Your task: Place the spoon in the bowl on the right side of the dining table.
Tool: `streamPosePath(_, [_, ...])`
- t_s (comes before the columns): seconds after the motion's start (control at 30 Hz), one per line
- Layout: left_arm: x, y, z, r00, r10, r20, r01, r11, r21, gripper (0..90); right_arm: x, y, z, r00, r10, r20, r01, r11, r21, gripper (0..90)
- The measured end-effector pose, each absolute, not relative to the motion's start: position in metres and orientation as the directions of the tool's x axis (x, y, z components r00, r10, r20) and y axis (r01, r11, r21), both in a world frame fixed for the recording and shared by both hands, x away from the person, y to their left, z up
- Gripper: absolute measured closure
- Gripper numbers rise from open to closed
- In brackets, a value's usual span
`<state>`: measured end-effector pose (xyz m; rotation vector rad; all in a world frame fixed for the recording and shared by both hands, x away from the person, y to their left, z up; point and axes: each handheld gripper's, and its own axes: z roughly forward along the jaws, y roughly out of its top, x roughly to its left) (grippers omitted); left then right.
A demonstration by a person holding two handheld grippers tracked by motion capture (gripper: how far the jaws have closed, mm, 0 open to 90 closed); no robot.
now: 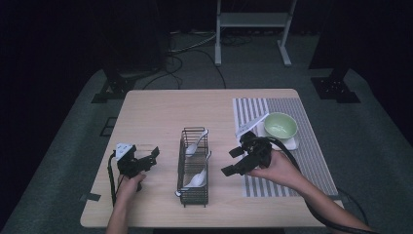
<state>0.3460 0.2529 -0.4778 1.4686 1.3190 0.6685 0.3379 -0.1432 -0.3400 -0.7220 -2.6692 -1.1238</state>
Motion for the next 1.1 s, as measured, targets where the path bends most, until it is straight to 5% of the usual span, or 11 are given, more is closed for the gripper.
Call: streamPosePath(1.1, [0.346, 0.253, -0.478, 0.249, 0.945, -0.213, 0.387, 0.105, 0.916, 0.0, 0.344, -0.125, -0.333, -0.872, 0.350, 0.342, 0.490, 0.623, 0.610, 16.7])
